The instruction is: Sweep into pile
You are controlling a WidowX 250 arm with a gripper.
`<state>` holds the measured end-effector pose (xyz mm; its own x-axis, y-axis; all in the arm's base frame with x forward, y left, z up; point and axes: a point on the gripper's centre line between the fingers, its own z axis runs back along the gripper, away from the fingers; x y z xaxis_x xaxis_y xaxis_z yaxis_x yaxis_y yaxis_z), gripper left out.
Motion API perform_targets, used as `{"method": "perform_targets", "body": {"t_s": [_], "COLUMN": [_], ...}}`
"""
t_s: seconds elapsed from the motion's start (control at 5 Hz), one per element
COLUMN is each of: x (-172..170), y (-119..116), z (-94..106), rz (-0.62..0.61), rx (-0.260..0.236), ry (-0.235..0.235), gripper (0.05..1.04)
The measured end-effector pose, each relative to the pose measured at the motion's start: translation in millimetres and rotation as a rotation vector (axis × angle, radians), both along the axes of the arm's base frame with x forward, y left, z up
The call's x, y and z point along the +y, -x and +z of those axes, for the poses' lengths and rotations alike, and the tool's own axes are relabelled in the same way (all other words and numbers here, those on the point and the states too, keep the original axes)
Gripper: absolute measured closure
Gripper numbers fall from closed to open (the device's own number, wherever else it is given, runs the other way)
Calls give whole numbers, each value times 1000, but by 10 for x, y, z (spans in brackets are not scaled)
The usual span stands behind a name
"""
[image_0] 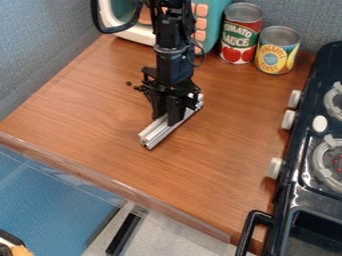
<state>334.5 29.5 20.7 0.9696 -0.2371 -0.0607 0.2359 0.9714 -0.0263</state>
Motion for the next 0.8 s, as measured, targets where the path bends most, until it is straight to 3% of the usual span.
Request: {"method": "perform_targets", "body": {"t_s": [0.8], "x": [207], "y": [-32], "z": [11], "rz": [85], "rx": [-12], "ry": [1], "gripper": [745]}}
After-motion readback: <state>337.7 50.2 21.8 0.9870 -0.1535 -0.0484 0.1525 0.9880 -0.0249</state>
